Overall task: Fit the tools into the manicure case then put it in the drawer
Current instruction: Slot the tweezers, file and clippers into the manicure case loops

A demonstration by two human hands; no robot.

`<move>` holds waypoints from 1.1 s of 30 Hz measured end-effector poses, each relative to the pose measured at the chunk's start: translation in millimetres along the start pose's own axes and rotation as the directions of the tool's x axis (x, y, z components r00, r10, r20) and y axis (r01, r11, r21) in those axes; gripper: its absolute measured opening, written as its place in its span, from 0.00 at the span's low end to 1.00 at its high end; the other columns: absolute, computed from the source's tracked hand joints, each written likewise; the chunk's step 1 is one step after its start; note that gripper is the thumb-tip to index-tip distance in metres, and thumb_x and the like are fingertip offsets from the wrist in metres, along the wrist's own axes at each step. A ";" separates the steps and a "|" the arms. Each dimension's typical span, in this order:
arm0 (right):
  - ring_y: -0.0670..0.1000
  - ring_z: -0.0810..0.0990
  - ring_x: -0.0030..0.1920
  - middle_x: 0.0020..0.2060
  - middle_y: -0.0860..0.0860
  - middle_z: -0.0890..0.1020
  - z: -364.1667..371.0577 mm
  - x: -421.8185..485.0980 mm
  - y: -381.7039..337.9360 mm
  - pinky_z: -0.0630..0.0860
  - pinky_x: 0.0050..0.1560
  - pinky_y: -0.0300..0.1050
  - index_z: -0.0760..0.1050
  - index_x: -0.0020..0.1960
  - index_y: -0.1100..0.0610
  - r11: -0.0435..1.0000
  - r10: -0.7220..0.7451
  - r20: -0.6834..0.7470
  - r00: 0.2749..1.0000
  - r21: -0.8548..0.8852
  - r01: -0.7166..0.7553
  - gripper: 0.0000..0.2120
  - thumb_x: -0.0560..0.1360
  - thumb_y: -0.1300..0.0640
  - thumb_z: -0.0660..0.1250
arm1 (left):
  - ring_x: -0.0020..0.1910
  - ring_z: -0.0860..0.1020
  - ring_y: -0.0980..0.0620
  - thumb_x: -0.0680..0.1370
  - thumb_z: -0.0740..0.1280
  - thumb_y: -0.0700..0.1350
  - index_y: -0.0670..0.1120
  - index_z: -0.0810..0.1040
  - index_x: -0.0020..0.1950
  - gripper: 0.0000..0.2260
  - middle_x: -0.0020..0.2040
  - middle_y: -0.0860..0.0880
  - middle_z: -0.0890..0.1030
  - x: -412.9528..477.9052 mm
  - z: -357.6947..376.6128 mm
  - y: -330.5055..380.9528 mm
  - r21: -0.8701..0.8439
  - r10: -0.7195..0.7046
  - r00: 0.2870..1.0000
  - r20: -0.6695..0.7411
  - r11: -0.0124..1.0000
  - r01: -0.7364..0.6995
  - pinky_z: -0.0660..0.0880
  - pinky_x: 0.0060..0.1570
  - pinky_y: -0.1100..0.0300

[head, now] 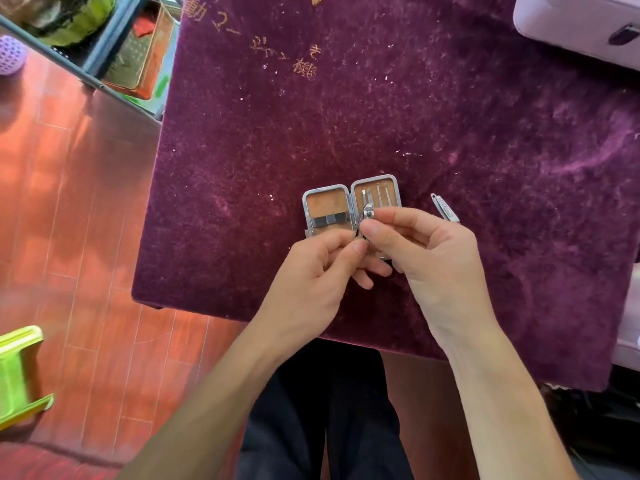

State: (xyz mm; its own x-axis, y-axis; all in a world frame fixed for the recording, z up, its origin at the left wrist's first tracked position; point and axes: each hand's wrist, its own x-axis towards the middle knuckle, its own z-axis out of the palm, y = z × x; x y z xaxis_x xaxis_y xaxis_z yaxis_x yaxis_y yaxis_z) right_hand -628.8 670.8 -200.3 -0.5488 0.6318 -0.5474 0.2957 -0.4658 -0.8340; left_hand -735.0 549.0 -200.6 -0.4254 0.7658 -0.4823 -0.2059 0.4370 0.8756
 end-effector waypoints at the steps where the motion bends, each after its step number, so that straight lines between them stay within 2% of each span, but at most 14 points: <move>1: 0.44 0.89 0.38 0.40 0.50 0.91 2.3 0.0 -1.0 0.81 0.40 0.31 0.89 0.51 0.55 1.000 0.009 0.004 1.000 -0.018 -0.008 0.05 0.75 0.59 0.80 | 0.40 0.84 0.59 0.86 0.60 0.42 0.43 0.83 0.58 0.12 0.46 0.51 0.88 -1.2 0.8 -0.9 -0.022 -0.006 1.000 -0.018 1.000 0.005 0.75 0.43 0.72; 3: 0.46 0.90 0.38 0.39 0.50 0.91 4.6 0.4 -2.9 0.83 0.40 0.33 0.89 0.49 0.54 0.998 0.016 0.041 0.999 -0.068 -0.013 0.03 0.76 0.59 0.79 | 0.40 0.84 0.61 0.86 0.61 0.41 0.42 0.83 0.59 0.12 0.47 0.52 0.88 -3.3 1.3 -2.3 -0.058 -0.003 0.999 -0.043 0.998 0.000 0.75 0.43 0.73; 5: 0.44 0.90 0.38 0.38 0.46 0.91 5.5 1.0 -5.3 0.82 0.41 0.31 0.89 0.47 0.51 0.987 -0.019 0.078 0.997 -0.161 0.031 0.03 0.77 0.58 0.78 | 0.41 0.84 0.60 0.86 0.61 0.41 0.44 0.84 0.59 0.12 0.47 0.53 0.88 -4.6 0.3 -3.3 -0.034 0.001 0.999 -0.054 0.999 -0.002 0.75 0.43 0.72; 7: 0.37 0.86 0.36 0.36 0.40 0.89 6.4 1.3 -5.5 0.78 0.39 0.26 0.87 0.45 0.43 0.948 -0.076 0.086 0.993 -0.302 0.099 0.07 0.78 0.55 0.77 | 0.40 0.82 0.58 0.85 0.61 0.43 0.48 0.85 0.57 0.12 0.46 0.53 0.87 -5.6 -1.3 -5.0 0.078 0.004 0.997 -0.077 0.997 0.002 0.75 0.42 0.70; 10: 0.37 0.85 0.41 0.41 0.35 0.88 9.3 1.2 -1.6 0.77 0.42 0.26 0.84 0.44 0.37 0.877 -0.124 0.057 0.991 -0.461 0.137 0.07 0.79 0.49 0.75 | 0.32 0.80 0.57 0.85 0.61 0.45 0.51 0.84 0.53 0.11 0.40 0.55 0.86 -5.4 -4.3 -5.3 0.218 0.021 0.995 -0.094 0.976 0.000 0.77 0.36 0.64; 14: 0.38 0.87 0.43 0.43 0.35 0.88 12.2 0.4 4.8 0.80 0.46 0.31 0.86 0.48 0.39 0.900 -0.133 0.030 0.991 -0.416 0.133 0.06 0.80 0.51 0.74 | 0.28 0.80 0.56 0.84 0.62 0.47 0.49 0.84 0.52 0.10 0.38 0.56 0.86 -2.7 -8.4 -1.4 0.274 0.033 0.995 -0.096 0.962 -0.006 0.79 0.33 0.61; 17: 0.39 0.87 0.42 0.42 0.36 0.89 13.7 1.1 5.6 0.82 0.47 0.35 0.85 0.47 0.39 0.902 -0.156 0.013 0.988 -0.405 0.148 0.09 0.80 0.53 0.74 | 0.28 0.80 0.51 0.84 0.63 0.48 0.49 0.84 0.51 0.10 0.37 0.57 0.86 -0.9 -11.3 -0.3 0.336 0.055 0.992 -0.116 0.942 -0.013 0.80 0.33 0.50; 19: 0.40 0.87 0.42 0.42 0.37 0.89 14.8 2.2 5.8 0.82 0.46 0.35 0.83 0.51 0.40 0.910 -0.165 0.001 0.986 -0.384 0.153 0.07 0.80 0.53 0.75 | 0.29 0.81 0.51 0.83 0.63 0.47 0.49 0.84 0.50 0.10 0.35 0.56 0.85 -0.1 -11.8 -0.7 0.374 0.071 0.988 -0.140 0.927 -0.014 0.80 0.33 0.48; 21: 0.41 0.88 0.42 0.41 0.40 0.89 16.1 2.9 3.0 0.80 0.44 0.32 0.79 0.57 0.41 0.921 -0.175 0.020 0.984 -0.351 0.171 0.11 0.79 0.54 0.75 | 0.29 0.82 0.50 0.83 0.64 0.47 0.48 0.84 0.47 0.11 0.35 0.55 0.85 1.2 -11.9 -1.4 0.392 0.073 0.982 -0.174 0.920 0.001 0.80 0.32 0.49; 22: 0.43 0.88 0.41 0.42 0.43 0.90 16.7 3.5 1.8 0.81 0.44 0.33 0.78 0.59 0.41 0.927 -0.178 0.049 0.983 -0.327 0.185 0.13 0.79 0.56 0.76 | 0.30 0.83 0.50 0.83 0.64 0.47 0.48 0.84 0.46 0.11 0.35 0.54 0.85 2.1 -12.3 -1.9 0.377 0.057 0.981 -0.186 0.926 0.018 0.80 0.31 0.51; 25: 0.53 0.87 0.43 0.45 0.50 0.89 16.7 7.4 0.8 0.85 0.48 0.49 0.84 0.57 0.42 0.930 -0.182 0.154 0.971 -0.294 0.221 0.15 0.78 0.60 0.77 | 0.33 0.84 0.55 0.83 0.64 0.48 0.48 0.86 0.47 0.13 0.37 0.53 0.87 7.2 -16.0 -3.5 0.231 -0.030 0.986 -0.166 0.970 0.068 0.79 0.31 0.63; 26: 0.54 0.87 0.44 0.46 0.50 0.89 16.2 9.1 1.1 0.85 0.49 0.50 0.85 0.56 0.42 0.930 -0.181 0.172 0.968 -0.290 0.226 0.14 0.77 0.61 0.77 | 0.34 0.85 0.55 0.84 0.64 0.47 0.46 0.86 0.48 0.12 0.38 0.53 0.87 9.1 -18.0 -4.0 0.164 -0.055 0.988 -0.144 0.983 0.079 0.79 0.32 0.64; 29: 0.48 0.89 0.46 0.48 0.50 0.90 15.4 13.7 1.6 0.84 0.48 0.41 0.87 0.57 0.46 0.953 -0.170 0.210 0.963 -0.215 0.215 0.13 0.77 0.61 0.77 | 0.36 0.85 0.52 0.84 0.64 0.44 0.44 0.86 0.51 0.12 0.40 0.49 0.88 12.2 -25.2 -4.7 -0.006 -0.086 0.993 -0.079 0.996 0.086 0.81 0.35 0.62; 33: 0.48 0.89 0.50 0.51 0.51 0.90 16.6 17.5 2.5 0.83 0.52 0.38 0.86 0.60 0.47 0.952 -0.190 0.254 0.948 -0.189 0.241 0.15 0.77 0.62 0.77 | 0.36 0.85 0.54 0.84 0.64 0.43 0.45 0.86 0.50 0.11 0.40 0.48 0.88 15.1 -32.7 -4.9 -0.073 -0.100 0.995 -0.017 0.992 0.098 0.80 0.36 0.64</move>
State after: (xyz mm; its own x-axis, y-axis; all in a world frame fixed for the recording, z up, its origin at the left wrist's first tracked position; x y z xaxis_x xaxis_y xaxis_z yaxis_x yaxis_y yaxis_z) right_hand -650.6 670.4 -210.8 -0.7750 0.5307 -0.3433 0.2968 -0.1739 -0.9390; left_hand -769.2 543.0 -211.2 -0.4174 0.7105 -0.5665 -0.3105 0.4744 0.8237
